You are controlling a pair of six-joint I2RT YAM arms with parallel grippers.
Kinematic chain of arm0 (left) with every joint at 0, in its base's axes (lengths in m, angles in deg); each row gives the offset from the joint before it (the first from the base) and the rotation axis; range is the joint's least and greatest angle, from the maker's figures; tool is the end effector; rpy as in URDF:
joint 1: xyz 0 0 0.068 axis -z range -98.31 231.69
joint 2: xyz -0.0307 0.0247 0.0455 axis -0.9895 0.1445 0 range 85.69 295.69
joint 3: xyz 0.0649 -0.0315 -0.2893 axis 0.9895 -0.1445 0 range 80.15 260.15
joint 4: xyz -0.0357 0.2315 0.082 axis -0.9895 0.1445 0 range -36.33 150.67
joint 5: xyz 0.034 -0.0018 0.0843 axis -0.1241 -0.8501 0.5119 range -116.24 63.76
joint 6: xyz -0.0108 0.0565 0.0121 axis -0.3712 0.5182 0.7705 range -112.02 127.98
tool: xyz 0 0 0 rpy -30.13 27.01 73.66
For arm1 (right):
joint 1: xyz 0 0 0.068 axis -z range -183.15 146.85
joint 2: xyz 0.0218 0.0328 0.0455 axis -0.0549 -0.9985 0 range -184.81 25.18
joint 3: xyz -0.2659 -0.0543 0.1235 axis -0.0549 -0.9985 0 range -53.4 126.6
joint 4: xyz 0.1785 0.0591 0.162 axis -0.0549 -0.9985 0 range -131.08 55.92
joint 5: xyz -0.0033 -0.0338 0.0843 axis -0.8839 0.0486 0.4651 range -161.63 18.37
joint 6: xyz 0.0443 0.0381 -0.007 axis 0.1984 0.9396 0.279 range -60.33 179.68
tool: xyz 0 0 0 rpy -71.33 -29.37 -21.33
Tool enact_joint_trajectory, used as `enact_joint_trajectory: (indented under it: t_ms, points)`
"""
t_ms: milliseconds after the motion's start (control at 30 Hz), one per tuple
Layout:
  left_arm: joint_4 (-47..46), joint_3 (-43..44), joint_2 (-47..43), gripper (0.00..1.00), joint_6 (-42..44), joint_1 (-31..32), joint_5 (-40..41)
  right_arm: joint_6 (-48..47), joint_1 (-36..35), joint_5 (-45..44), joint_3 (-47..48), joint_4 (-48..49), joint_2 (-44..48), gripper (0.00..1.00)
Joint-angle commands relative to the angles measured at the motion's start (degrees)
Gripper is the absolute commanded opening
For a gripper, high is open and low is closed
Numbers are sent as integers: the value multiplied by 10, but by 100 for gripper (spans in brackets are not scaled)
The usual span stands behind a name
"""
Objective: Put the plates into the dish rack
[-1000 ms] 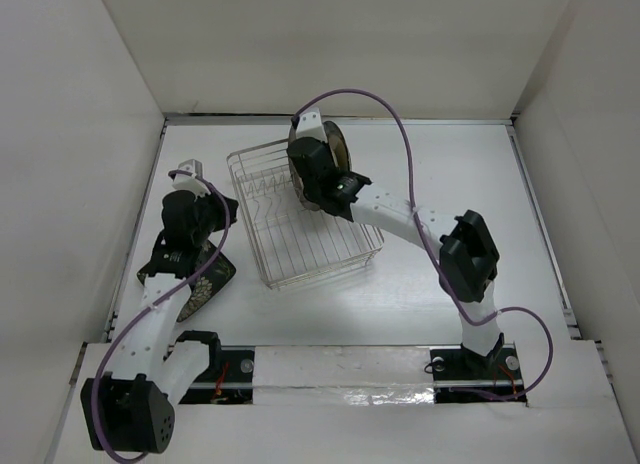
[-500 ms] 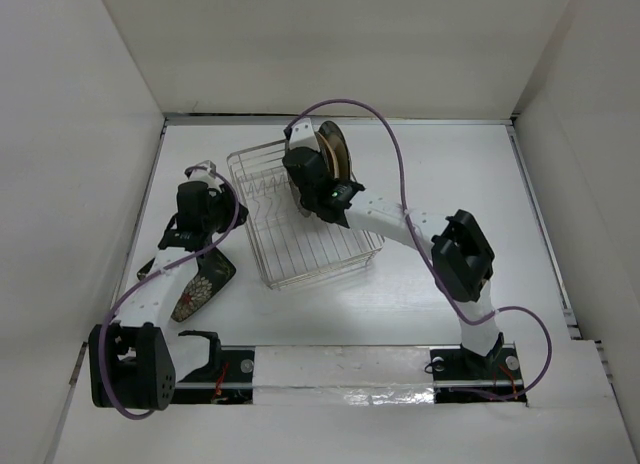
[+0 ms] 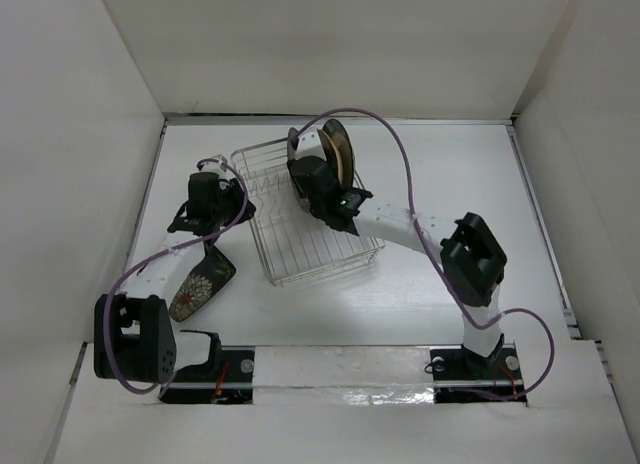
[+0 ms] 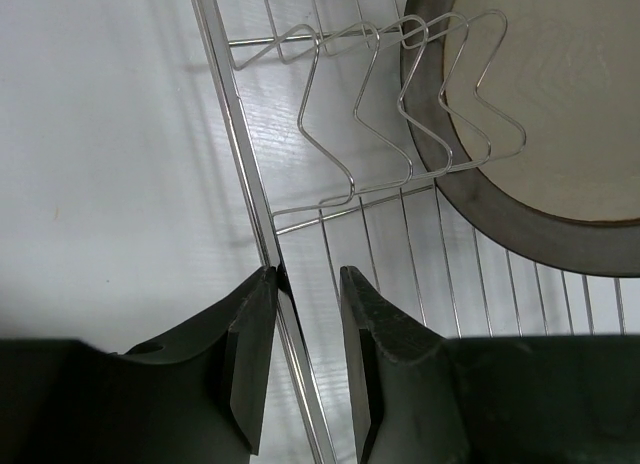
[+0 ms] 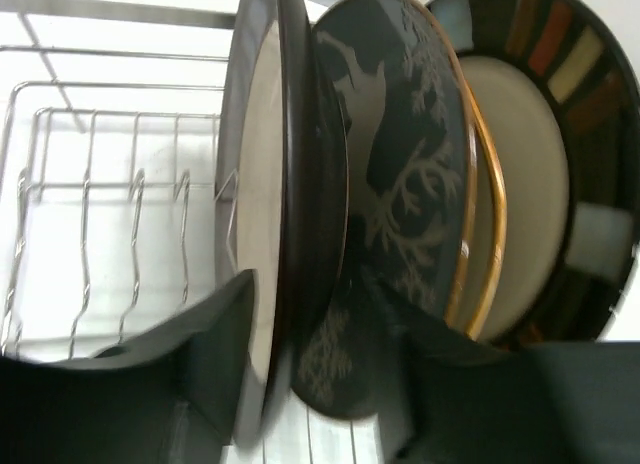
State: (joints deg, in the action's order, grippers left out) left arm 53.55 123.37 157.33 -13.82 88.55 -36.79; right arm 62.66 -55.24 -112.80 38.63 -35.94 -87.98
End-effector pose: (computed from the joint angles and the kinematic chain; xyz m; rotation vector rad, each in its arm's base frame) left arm 0.2594 -0.0390 0.2768 -0.1575 2.0873 -0.4959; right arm 0.3100 0.3525 0.3114 -0.3439 1.8377 -0.0491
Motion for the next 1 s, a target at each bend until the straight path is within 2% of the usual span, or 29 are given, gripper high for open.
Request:
enact_joint_trajectory:
  t_ms: [0, 33, 67, 167, 267, 433, 467, 500, 533, 567, 600, 633, 667, 767, 867, 933, 967]
  points:
    - [-50, 39, 14, 28, -7, 15, -30, 12, 8, 12, -15, 36, 95, 58]
    - [-56, 41, 17, 28, -10, 15, -33, 11, 8, 13, -27, 37, 109, 59]
    - [-59, 42, 20, 28, -12, 15, -37, 11, 8, 14, -33, 34, 135, 66]
    - [-59, 49, 39, 28, -12, 25, -53, 15, 13, 30, -47, 24, 183, 77]
    - [-59, 59, 56, 28, -10, 53, -51, 25, 13, 66, -62, 20, 216, 79]
    - [-56, 54, 40, 32, -18, 53, -48, 38, 13, 131, -87, 23, 277, 76]
    - [-52, 54, 33, 42, -16, 53, -47, 42, 13, 157, -91, 27, 284, 73]
    - [-45, 55, 19, 48, -16, 53, -40, 45, 13, 174, -100, 30, 291, 63]
    - [-25, 61, 9, 62, -11, 53, -28, 47, 13, 190, -105, 33, 304, 54]
    - [-20, 62, -1, 68, -11, 53, -16, 54, 13, 228, -109, 39, 311, 44]
    - [-16, 63, -28, 75, -10, 53, 6, 55, 8, 251, -115, 44, 316, 30]
    - [-11, 64, -42, 80, -10, 48, 16, 57, 2, 274, -126, 49, 323, 25]
    - [-9, 65, -57, 89, -14, 41, 21, 62, 2, 318, -131, 56, 325, 15]
    - [-8, 71, -121, 95, -24, 26, 57, 74, -9, 394, -135, 65, 317, 2]
    - [-17, 80, -199, 94, -27, 26, 129, 84, -21, 471, -128, 76, 292, 0]
    - [-34, 85, -263, 90, -32, 26, 164, 95, -27, 505, -122, 83, 268, 0]
    - [-40, 85, -281, 77, -33, 26, 173, 98, -27, 517, -114, 76, 251, 0]
